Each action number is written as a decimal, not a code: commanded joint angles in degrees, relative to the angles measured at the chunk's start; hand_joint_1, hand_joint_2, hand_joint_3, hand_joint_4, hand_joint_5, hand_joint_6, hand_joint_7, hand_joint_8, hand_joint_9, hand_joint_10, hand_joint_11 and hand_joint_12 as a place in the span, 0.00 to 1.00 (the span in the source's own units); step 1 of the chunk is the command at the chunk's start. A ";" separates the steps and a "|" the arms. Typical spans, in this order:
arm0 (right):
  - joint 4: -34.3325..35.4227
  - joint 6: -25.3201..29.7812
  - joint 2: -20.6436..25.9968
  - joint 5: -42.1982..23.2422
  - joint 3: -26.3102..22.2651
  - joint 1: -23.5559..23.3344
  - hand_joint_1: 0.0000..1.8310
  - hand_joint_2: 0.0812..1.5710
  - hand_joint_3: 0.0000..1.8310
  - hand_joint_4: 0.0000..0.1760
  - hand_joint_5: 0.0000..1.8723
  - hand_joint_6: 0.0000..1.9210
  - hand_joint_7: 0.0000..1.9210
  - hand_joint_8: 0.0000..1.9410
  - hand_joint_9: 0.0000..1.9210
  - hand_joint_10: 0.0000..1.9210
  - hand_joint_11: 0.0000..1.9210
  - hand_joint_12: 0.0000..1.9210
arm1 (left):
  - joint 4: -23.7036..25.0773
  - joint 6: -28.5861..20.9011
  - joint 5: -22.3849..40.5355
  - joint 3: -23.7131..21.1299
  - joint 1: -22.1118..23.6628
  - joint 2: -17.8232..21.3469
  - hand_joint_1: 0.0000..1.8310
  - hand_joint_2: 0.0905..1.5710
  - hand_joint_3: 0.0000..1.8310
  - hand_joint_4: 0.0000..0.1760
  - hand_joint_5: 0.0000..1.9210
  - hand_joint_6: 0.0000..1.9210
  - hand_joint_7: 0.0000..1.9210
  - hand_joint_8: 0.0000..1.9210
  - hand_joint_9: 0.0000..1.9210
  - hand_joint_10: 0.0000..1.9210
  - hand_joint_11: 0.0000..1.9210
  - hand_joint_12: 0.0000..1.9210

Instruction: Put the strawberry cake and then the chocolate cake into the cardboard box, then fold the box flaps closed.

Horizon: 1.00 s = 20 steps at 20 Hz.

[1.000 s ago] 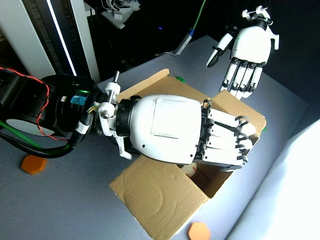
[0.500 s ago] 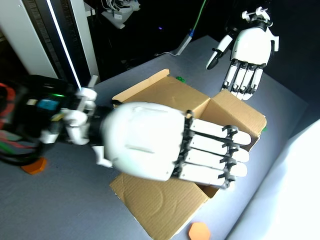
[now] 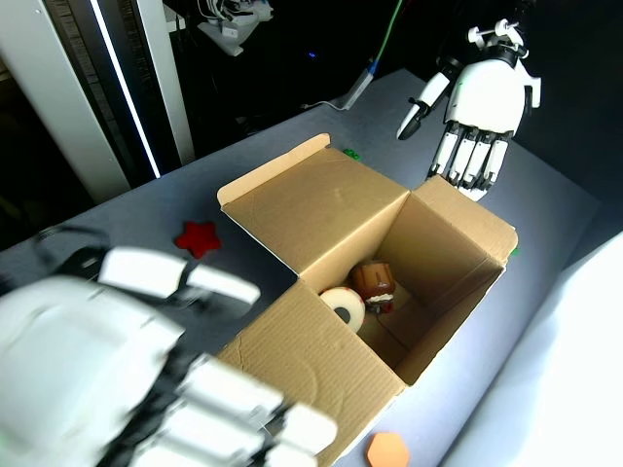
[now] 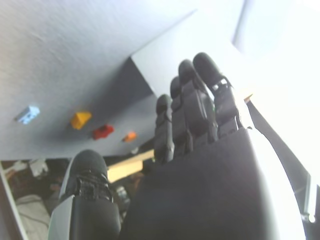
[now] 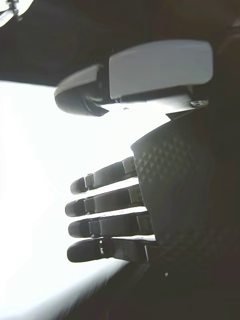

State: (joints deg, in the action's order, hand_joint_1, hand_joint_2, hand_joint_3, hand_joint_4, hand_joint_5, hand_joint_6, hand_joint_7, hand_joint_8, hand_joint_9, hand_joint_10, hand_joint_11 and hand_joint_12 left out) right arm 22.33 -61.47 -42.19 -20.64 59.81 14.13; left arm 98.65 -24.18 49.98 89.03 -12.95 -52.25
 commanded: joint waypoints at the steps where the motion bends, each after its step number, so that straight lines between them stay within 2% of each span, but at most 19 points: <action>1: -0.23 0.36 1.77 -6.49 -0.59 0.82 0.08 0.77 0.00 0.00 0.07 0.00 0.10 0.00 0.11 0.02 0.00 0.50 | -4.10 -0.21 0.18 0.44 1.18 0.07 0.03 0.78 0.00 0.23 0.11 0.00 0.16 0.00 0.19 0.00 0.00 0.53; 3: -0.23 0.34 2.82 -6.64 -0.87 3.57 0.01 0.78 0.00 0.00 0.08 0.01 0.10 0.00 0.10 0.01 0.00 0.47 | -3.55 -0.73 0.18 0.61 2.32 -0.18 0.00 0.79 0.01 0.21 0.11 0.00 0.16 0.00 0.19 0.00 0.00 0.52; 4: -0.24 0.22 3.00 -6.63 -0.85 4.52 0.00 0.78 0.00 0.00 0.08 0.00 0.09 0.00 0.08 0.01 0.00 0.41 | -3.54 -0.88 0.22 0.81 2.86 -0.30 0.00 0.78 0.01 0.17 0.11 0.00 0.15 0.00 0.18 0.00 0.00 0.52; 5: -0.74 -0.18 3.09 -6.64 -0.83 6.08 0.00 0.78 0.00 0.00 0.08 0.00 0.09 0.00 0.08 0.00 0.00 0.37 | -3.54 -1.06 0.42 1.25 3.82 -0.50 0.00 0.78 0.00 0.15 0.11 0.00 0.15 0.00 0.18 0.00 0.00 0.51; 7: -2.46 -0.19 2.96 -6.70 -0.84 7.67 0.00 0.79 0.00 0.00 0.07 0.00 0.08 0.00 0.07 0.00 0.00 0.26 | -3.39 -1.51 0.93 2.04 5.02 -0.88 0.00 0.79 0.00 0.04 0.11 0.00 0.15 0.00 0.16 0.00 0.00 0.44; 8: -2.63 -0.26 2.79 -6.71 -0.84 8.17 0.00 0.79 0.00 0.00 0.08 0.01 0.10 0.00 0.08 0.00 0.00 0.24 | -2.96 -1.84 1.24 2.64 5.92 -1.16 0.00 0.79 0.00 0.00 0.10 0.00 0.14 0.00 0.14 0.00 0.00 0.42; 9: -2.70 -0.80 2.59 -6.71 -0.84 8.54 0.00 0.80 0.00 0.00 0.08 0.01 0.10 0.00 0.08 0.00 0.00 0.21 | -2.61 -2.05 1.52 3.04 6.69 -1.36 0.00 0.79 0.00 0.00 0.09 0.00 0.14 0.00 0.14 0.00 0.00 0.40; 13: -4.79 -1.86 1.50 -6.80 -0.86 9.89 0.00 0.79 0.00 0.00 0.08 0.00 0.10 0.00 0.08 0.00 0.00 0.22 | 0.94 -3.17 2.45 4.83 11.75 -2.54 0.00 0.79 0.00 0.00 0.09 0.00 0.15 0.00 0.13 0.00 0.00 0.36; 16: -4.91 -5.53 -0.34 -8.98 -0.85 13.13 0.00 0.80 0.00 0.00 0.08 0.00 0.10 0.00 0.08 0.00 0.00 0.20 | 3.86 -3.75 2.82 5.15 14.34 -3.52 0.00 0.79 0.00 0.00 0.10 0.00 0.15 0.00 0.13 0.00 0.00 0.37; 20: -4.91 -6.49 -2.23 -12.16 -0.69 15.29 0.00 0.80 0.00 0.00 0.10 0.01 0.11 0.00 0.09 0.00 0.00 0.29 | 5.74 -3.97 3.01 6.03 15.75 -5.23 0.00 0.79 0.00 0.00 0.10 0.00 0.14 0.00 0.13 0.00 0.00 0.37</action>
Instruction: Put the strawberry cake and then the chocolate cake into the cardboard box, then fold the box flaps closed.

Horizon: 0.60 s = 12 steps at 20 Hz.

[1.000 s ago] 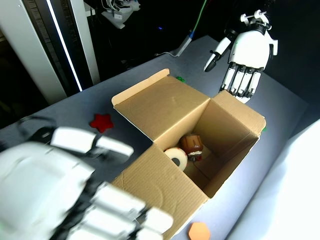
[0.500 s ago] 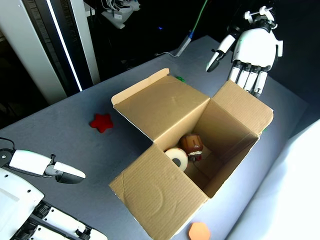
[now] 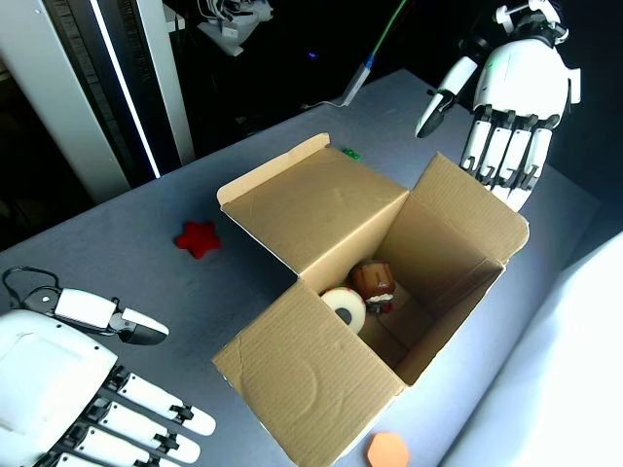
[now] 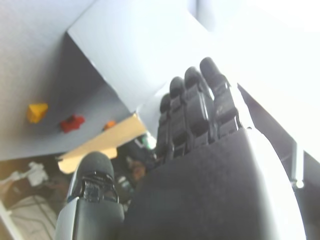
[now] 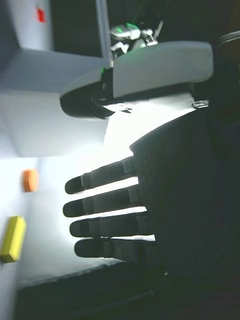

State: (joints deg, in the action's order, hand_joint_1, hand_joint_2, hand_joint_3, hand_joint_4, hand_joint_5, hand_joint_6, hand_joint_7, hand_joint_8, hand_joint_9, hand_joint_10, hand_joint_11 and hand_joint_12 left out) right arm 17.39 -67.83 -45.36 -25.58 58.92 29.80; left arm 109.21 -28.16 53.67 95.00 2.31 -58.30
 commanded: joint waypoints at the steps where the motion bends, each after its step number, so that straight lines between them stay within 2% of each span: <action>1: 0.03 -0.16 -0.23 -8.63 0.63 0.35 0.00 0.80 0.00 0.00 0.10 0.01 0.11 0.00 0.09 0.00 0.00 0.30 | -3.83 0.01 -0.60 0.59 1.10 -0.18 0.00 0.79 0.00 0.00 0.10 0.00 0.15 0.00 0.13 0.00 0.00 0.37; 4: 0.04 -0.15 -3.51 -9.21 2.58 1.73 0.00 0.79 0.00 0.00 0.10 0.01 0.11 0.00 0.08 0.00 0.00 0.30 | -2.33 -0.05 -0.55 2.38 1.54 -3.07 0.00 0.80 0.00 0.00 0.10 0.00 0.14 0.00 0.13 0.00 0.00 0.38; 8: 0.04 -0.13 -7.24 -11.57 4.72 2.44 0.00 0.79 0.00 0.00 0.10 0.00 0.12 0.00 0.09 0.00 0.00 0.37 | -0.41 0.02 -0.48 5.85 2.01 -7.41 0.00 0.79 0.00 0.00 0.10 0.00 0.14 0.00 0.12 0.00 0.00 0.38; 12: 0.05 -0.19 -10.68 -12.62 7.34 2.30 0.00 0.79 0.00 0.00 0.11 0.01 0.12 0.00 0.10 0.01 0.00 0.32 | 0.43 0.42 -0.46 9.61 1.48 -10.69 0.00 0.79 0.00 0.00 0.10 0.00 0.14 0.00 0.13 0.00 0.00 0.40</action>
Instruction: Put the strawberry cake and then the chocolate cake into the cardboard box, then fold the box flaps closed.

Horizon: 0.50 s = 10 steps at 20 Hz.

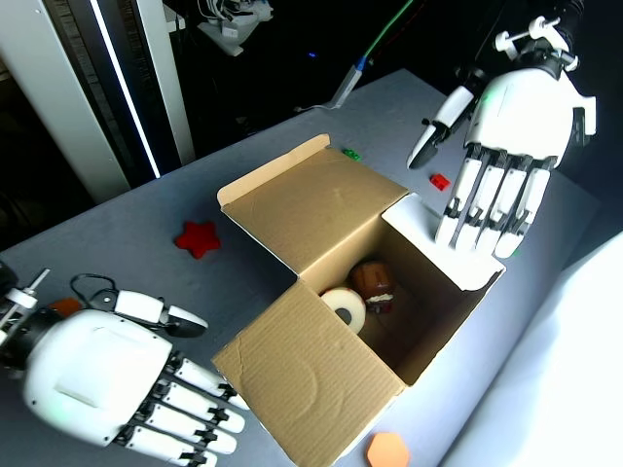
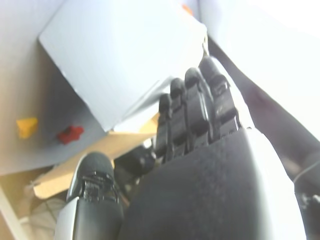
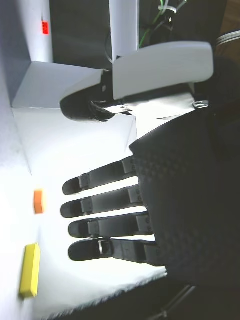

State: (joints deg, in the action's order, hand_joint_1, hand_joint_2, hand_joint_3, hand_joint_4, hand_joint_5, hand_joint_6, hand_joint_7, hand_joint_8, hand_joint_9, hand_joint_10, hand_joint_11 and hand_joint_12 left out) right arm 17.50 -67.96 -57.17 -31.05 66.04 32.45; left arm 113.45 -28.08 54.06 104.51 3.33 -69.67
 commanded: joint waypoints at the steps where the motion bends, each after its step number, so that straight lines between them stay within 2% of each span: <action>1: -0.06 -0.06 0.85 -7.23 0.44 -1.11 0.00 0.79 0.00 0.00 0.11 0.00 0.12 0.00 0.10 0.00 0.00 0.34 | -3.62 0.56 -0.86 0.37 0.22 0.41 0.00 0.80 0.00 0.00 0.10 0.00 0.14 0.00 0.12 0.00 0.00 0.37; 7: -0.06 0.76 3.74 -8.52 -1.23 -7.24 0.00 0.79 0.00 0.00 0.10 0.00 0.12 0.00 0.10 0.00 0.00 0.37 | -2.92 0.87 -1.04 -1.19 -2.55 1.30 0.00 0.79 0.00 0.00 0.09 0.00 0.13 0.00 0.12 0.00 0.00 0.36; 10: -0.06 0.77 6.58 -8.39 -3.84 -11.62 0.00 0.79 0.00 0.00 0.10 0.00 0.11 0.00 0.08 0.00 0.00 0.25 | -2.88 1.11 -1.09 -1.57 -3.38 1.66 0.00 0.80 0.00 0.00 0.11 0.01 0.14 0.00 0.13 0.01 0.00 0.41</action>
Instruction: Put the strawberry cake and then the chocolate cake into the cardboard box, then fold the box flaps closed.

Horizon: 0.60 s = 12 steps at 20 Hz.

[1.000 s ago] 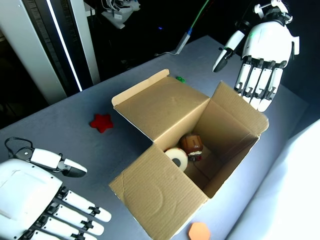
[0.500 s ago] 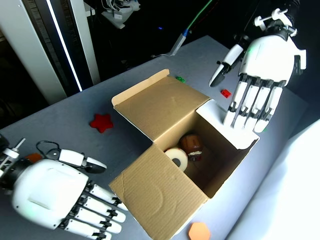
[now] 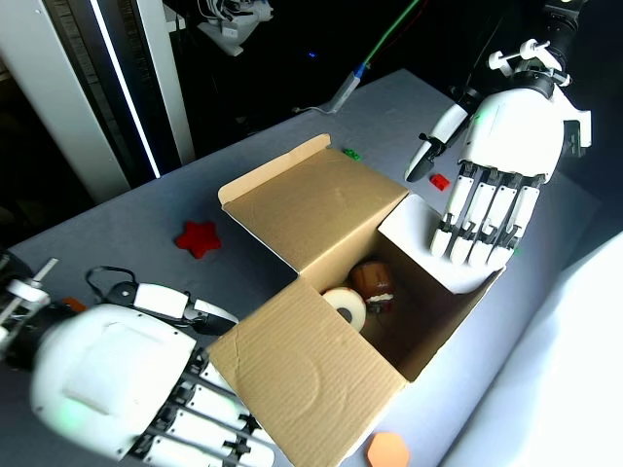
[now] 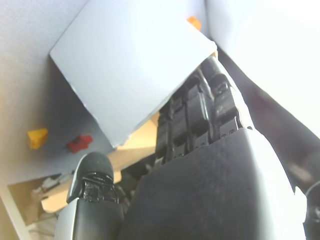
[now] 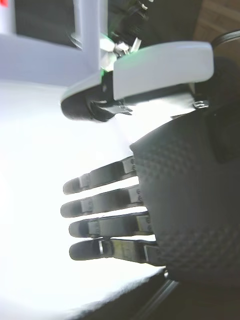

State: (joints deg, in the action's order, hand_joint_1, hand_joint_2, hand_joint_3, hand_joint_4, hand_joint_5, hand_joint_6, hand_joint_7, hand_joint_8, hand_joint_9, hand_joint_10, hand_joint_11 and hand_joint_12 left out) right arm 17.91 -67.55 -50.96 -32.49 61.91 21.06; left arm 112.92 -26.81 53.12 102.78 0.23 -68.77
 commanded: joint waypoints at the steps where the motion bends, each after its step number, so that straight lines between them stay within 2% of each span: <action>1: -0.48 0.36 1.32 -6.73 -0.96 -1.92 0.00 0.79 0.00 0.00 0.10 0.00 0.11 0.00 0.08 0.00 0.00 0.27 | -2.24 -0.13 -0.15 0.09 -0.53 0.86 0.00 0.80 0.00 0.00 0.11 0.00 0.14 0.00 0.13 0.00 0.00 0.40; 4: -0.48 0.00 1.92 -4.02 -2.91 -6.09 0.00 0.79 0.00 0.00 0.09 0.00 0.11 0.00 0.09 0.00 0.00 0.34 | -2.01 -0.07 -0.14 -0.25 -0.96 1.27 0.00 0.80 0.00 0.00 0.10 0.00 0.14 0.00 0.13 0.00 0.00 0.39; 6: -0.48 -0.25 1.35 -1.84 -3.43 -8.25 0.00 0.79 0.00 0.00 0.09 0.00 0.11 0.00 0.09 0.00 0.00 0.34 | -2.01 -0.11 -0.12 0.04 -0.02 1.29 0.00 0.79 0.00 0.00 0.10 0.00 0.14 0.00 0.12 0.00 0.00 0.39; 9: -0.48 -0.67 -0.93 -0.45 -3.45 -9.73 0.00 0.79 0.00 0.00 0.10 0.00 0.11 0.00 0.09 0.01 0.00 0.35 | -2.01 -0.46 0.19 0.85 2.92 1.71 0.00 0.80 0.00 0.00 0.10 0.00 0.14 0.00 0.13 0.00 0.00 0.39; 12: -0.48 -2.46 -2.95 0.08 -3.42 -10.76 0.00 0.79 0.00 0.00 0.10 0.00 0.11 0.00 0.09 0.00 0.00 0.29 | -1.00 -1.22 0.90 2.40 5.54 1.89 0.00 0.80 0.00 0.00 0.10 0.00 0.13 0.00 0.12 0.00 0.00 0.40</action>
State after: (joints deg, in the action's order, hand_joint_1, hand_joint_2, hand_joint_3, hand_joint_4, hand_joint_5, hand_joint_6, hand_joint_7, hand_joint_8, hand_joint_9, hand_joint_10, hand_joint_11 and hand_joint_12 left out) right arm 17.85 -70.04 -54.78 -25.43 58.52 11.22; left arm 115.79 -28.05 54.94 105.25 5.23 -67.46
